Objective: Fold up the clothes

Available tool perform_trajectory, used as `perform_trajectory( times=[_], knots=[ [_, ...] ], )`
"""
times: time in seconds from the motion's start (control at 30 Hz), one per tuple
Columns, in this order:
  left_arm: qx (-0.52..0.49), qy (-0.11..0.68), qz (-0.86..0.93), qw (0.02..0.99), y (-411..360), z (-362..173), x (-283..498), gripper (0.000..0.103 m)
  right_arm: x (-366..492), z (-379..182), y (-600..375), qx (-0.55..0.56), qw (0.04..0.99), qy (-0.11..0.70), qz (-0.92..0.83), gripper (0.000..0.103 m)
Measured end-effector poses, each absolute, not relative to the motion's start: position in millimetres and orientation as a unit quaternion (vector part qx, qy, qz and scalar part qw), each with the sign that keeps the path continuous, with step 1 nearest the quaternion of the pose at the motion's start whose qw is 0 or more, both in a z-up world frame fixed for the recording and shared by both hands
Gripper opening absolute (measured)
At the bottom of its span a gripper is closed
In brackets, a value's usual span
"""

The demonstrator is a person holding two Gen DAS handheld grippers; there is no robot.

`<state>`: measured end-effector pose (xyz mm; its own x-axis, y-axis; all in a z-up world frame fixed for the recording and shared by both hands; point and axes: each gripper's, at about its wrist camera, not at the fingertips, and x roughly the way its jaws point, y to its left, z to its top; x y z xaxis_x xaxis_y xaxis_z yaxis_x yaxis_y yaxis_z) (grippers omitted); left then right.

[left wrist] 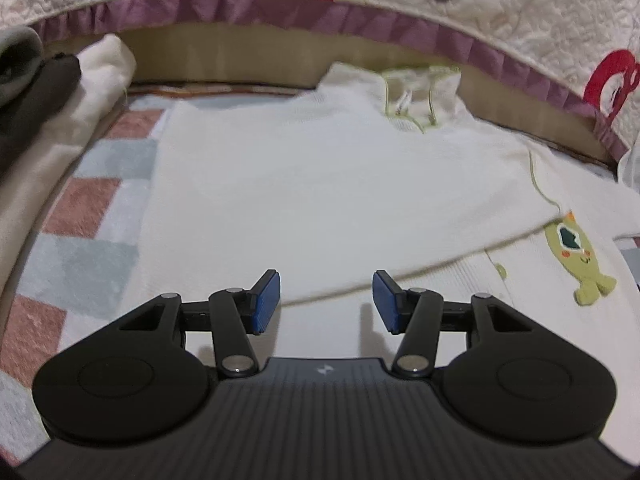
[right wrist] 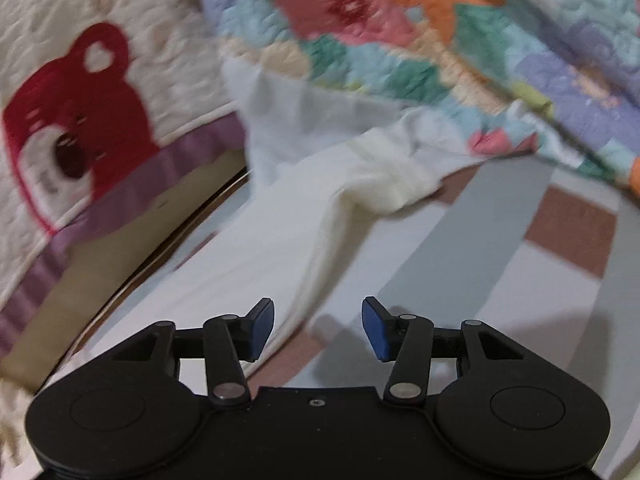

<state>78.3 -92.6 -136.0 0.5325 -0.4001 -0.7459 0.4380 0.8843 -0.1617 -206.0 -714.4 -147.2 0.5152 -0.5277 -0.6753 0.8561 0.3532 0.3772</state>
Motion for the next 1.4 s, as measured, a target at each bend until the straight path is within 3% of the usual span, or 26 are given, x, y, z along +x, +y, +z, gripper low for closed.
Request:
perform_trajectory(
  times=[0.33,0.37,0.4,0.43,0.5,0.73,0.93,1.03,1.2,1.23,1.3,1.4],
  knots=[
    [0.031,0.418,-0.238,0.876,-94.6,-141.4,83.1,0.050,-163.7,-162.7,-741.2,0.353,0.778,0.240,-0.462,0.054],
    [0.058,0.410,-0.225,0.882,-96.6,-142.3,81.0,0.050,-152.6,-162.9,-739.0,0.331,0.786,0.252,-0.458,0.046],
    [0.079,0.403,-0.215,0.886,-97.9,-143.6,79.8,0.050,-141.4,-162.4,-736.4,0.312,0.792,0.263,-0.455,0.021],
    [0.087,0.401,-0.211,0.887,-97.7,-144.9,80.4,0.050,-130.1,-160.4,-733.2,0.301,0.795,0.272,-0.452,0.009],
    [0.069,0.408,-0.218,0.884,-94.6,-145.8,86.2,0.050,-113.6,-151.7,-722.0,0.287,0.809,0.260,-0.442,0.007],
    [0.130,0.362,-0.199,0.901,-96.3,-142.9,76.0,0.050,-42.1,-81.1,-617.4,0.209,0.906,0.208,-0.304,0.007],
    [0.032,0.372,-0.209,0.904,-75.4,-141.0,91.6,0.050,9.3,-26.4,-447.2,0.113,0.974,0.181,-0.075,0.006],
    [-0.014,0.378,-0.211,0.901,-62.0,-140.9,97.5,0.050,24.2,-34.3,-356.8,0.033,0.976,0.211,0.052,0.006],
    [-0.055,0.391,-0.197,0.897,-47.2,-144.1,104.8,0.050,27.4,-102.1,-260.3,-0.124,0.930,0.305,0.166,0.009],
    [-0.060,0.392,-0.197,0.897,-45.4,-144.5,105.5,0.050,23.2,-113.7,-254.1,-0.151,0.922,0.314,0.168,0.012],
    [-0.071,0.396,-0.202,0.893,-42.4,-144.6,107.0,0.050,13.7,-124.4,-262.6,-0.166,0.918,0.325,0.156,0.033],
    [-0.080,0.396,-0.211,0.890,-42.9,-141.7,106.9,0.050,2.3,-121.5,-292.6,-0.126,0.922,0.344,0.124,0.046]
  ],
)
